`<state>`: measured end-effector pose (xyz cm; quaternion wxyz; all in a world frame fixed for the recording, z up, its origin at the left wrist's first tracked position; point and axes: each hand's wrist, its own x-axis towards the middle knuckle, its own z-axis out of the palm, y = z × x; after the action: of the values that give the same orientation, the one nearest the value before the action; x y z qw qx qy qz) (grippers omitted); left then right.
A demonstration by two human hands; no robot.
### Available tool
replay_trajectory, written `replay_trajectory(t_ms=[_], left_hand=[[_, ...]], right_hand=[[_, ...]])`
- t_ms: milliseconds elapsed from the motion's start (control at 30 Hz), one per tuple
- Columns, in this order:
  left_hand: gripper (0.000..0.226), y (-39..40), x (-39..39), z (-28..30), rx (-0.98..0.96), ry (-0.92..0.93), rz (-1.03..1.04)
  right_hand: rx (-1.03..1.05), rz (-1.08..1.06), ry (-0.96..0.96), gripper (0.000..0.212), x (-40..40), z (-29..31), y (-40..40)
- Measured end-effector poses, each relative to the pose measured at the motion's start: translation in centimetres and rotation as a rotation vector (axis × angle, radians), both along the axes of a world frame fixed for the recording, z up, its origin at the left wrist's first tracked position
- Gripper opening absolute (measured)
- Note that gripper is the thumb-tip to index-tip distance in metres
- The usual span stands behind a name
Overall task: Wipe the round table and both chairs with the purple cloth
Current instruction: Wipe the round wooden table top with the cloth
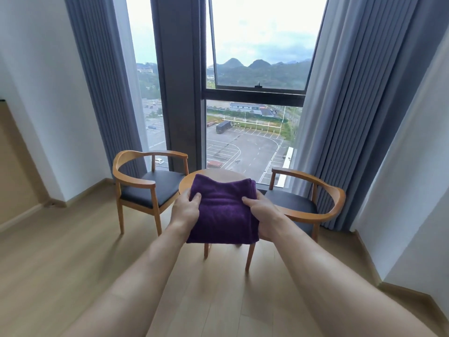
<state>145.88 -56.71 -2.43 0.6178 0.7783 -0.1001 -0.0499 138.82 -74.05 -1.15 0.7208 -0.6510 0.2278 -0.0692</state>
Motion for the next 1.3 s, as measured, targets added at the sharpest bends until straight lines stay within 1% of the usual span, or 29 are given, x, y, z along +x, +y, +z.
replay_trajectory(t_ms=[167, 300, 433, 600, 733, 833, 933, 1067, 1167, 1300], left_hand=[[0.029, -2.3, 6.5, -0.1, 0.025, 0.001, 0.045], [0.016, -4.9, 12.3, 0.4, 0.047, 0.027, 0.077], [0.018, -7.2, 16.8, 1.0, 0.034, 0.038, 0.11], [0.025, -9.5, 21.2, 0.4, 0.035, 0.071, 0.157], [0.02, -11.3, 25.0, -0.7, 0.035, 0.08, 0.155], [0.024, -13.0, 28.2, -1.5, 0.022, 0.09, 0.132], [0.023, -14.6, 32.0, -2.3, 0.007, 0.095, 0.094], [0.02, -16.5, 38.3, -2.9, -0.018, 0.099, 0.016], [0.023, -18.0, 43.3, -3.2, -0.013, 0.107, -0.063], [0.023, -20.1, 49.0, -4.5, -0.006, 0.101, -0.15]], right_hand=[[0.035, 0.065, -0.029, 0.033, 7.4, -0.4, -2.7], [0.041, 0.1, -0.044, 0.032, 13.7, -0.2, -5.3], [0.017, 0.112, -0.053, 0.03, 18.8, 0.1, -7.4], [0.01, 0.118, -0.023, 0.03, 23.4, -0.2, -9.4], [-0.034, 0.084, 0.007, 0.028, 26.5, -0.8, -11.1], [-0.048, 0.056, 0.024, 0.029, 29.6, -1.9, -12.3], [-0.02, 0.036, 0.032, 0.031, 33.1, -2.6, -13.5], [-0.044, -0.011, 0.059, 0.023, 38.5, -3.4, -15.5], [-0.075, -0.081, 0.076, 0.031, 42.4, -4.0, -17.2], [-0.015, -0.111, 0.043, 0.035, 46.6, -4.1, -18.4]])
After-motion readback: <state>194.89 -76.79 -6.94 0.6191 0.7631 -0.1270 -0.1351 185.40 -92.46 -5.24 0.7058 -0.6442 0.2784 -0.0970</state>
